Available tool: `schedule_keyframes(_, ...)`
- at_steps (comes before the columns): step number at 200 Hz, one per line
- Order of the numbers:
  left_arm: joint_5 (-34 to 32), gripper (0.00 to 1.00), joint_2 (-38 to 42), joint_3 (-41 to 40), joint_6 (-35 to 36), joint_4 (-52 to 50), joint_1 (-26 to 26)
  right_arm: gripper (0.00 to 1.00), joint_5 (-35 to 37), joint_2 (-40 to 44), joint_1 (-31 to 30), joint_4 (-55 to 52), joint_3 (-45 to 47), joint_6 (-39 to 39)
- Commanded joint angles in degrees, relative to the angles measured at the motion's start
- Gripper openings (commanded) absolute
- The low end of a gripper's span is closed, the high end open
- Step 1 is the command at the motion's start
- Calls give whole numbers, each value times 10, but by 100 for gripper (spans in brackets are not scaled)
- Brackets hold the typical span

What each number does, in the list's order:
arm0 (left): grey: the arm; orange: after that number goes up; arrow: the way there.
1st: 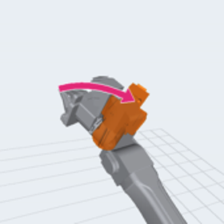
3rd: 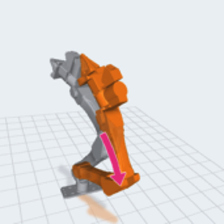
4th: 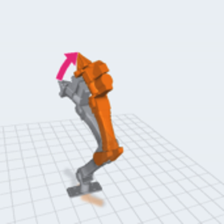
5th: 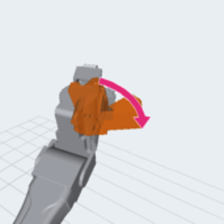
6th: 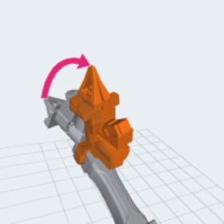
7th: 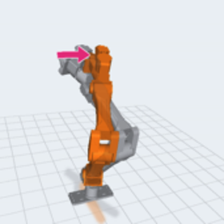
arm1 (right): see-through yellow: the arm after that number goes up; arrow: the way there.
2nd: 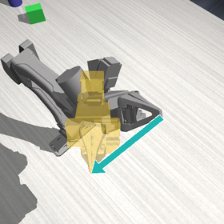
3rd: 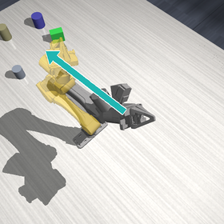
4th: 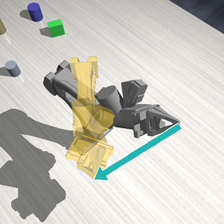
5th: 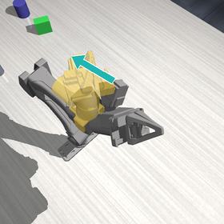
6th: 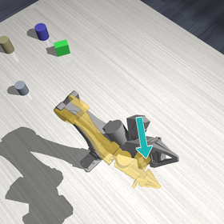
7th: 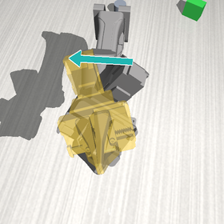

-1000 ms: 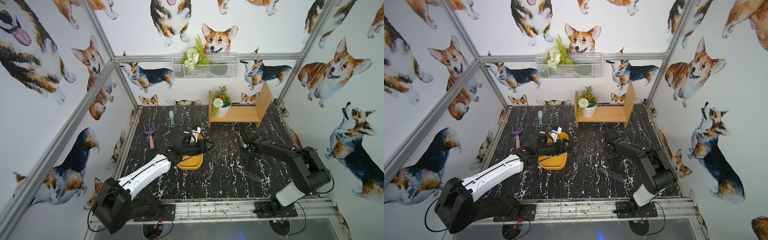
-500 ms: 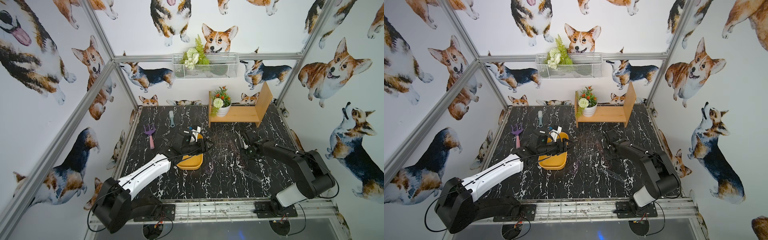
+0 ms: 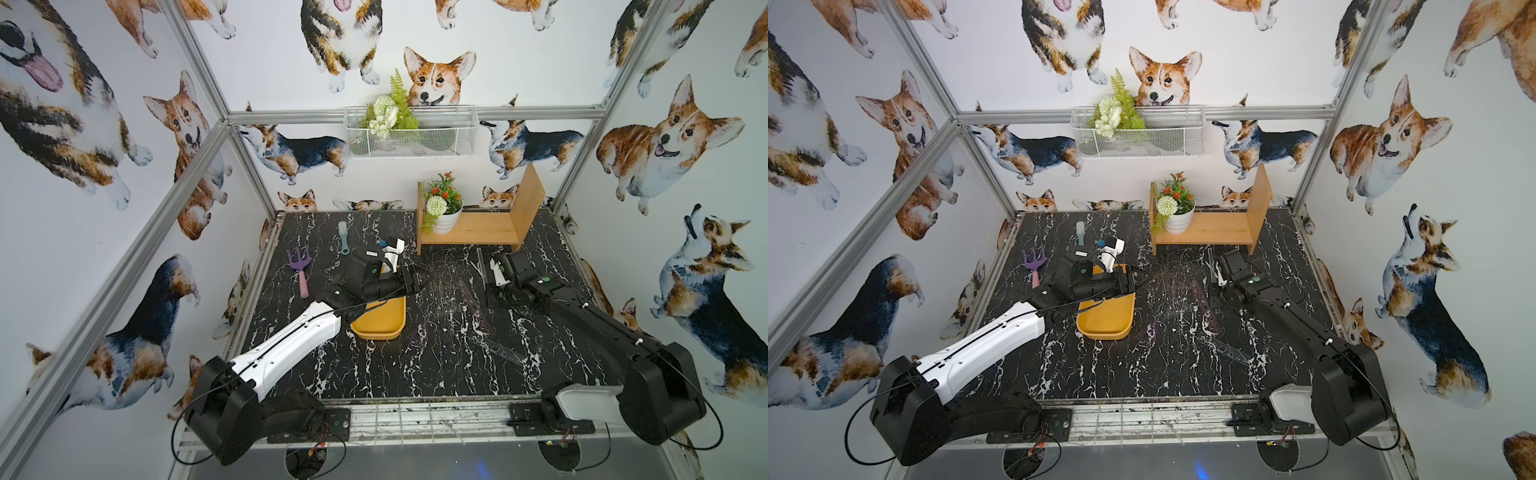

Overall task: Put the scattered rulers into the storage box
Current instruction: Pick up the ruler from the center of the board.

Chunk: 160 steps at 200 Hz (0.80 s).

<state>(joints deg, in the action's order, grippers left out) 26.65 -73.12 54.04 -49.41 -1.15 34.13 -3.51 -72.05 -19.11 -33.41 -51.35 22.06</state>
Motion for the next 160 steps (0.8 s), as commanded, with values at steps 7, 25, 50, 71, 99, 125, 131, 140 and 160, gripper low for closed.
schedule_keyframes(7, 15, 68, 0, 5, 16, 15, -5, 0, -112, 44, -2, 14, -3, 34)
schedule_keyframes(25, 21, 68, 4, 5, 16, 25, -9, 0, -162, 63, -9, 32, -2, 52)
schedule_keyframes(50, 34, 69, 15, 1, 15, 37, -18, 0, -209, 70, -42, 61, -7, 78)
schedule_keyframes(71, 43, 69, 27, -6, 15, 43, -30, 0, -228, 69, -81, 96, -12, 109)
schedule_keyframes(99, 55, 70, 48, -24, 9, 47, -54, 0, -249, 59, -122, 150, -18, 148)
schedule_keyframes(125, 72, 71, 65, -37, 6, 49, -79, 0, -269, 46, -148, 198, -20, 174)
schedule_keyframes(131, 76, 71, 69, -41, 6, 48, -85, 0, -276, 42, -152, 211, -19, 182)
schedule_keyframes(140, 83, 71, 74, -48, 2, 48, -98, 0, -288, 38, -157, 232, -16, 192)
schedule_keyframes(160, 101, 70, 86, -63, -7, 60, -123, 0, -317, 30, -165, 279, -8, 217)
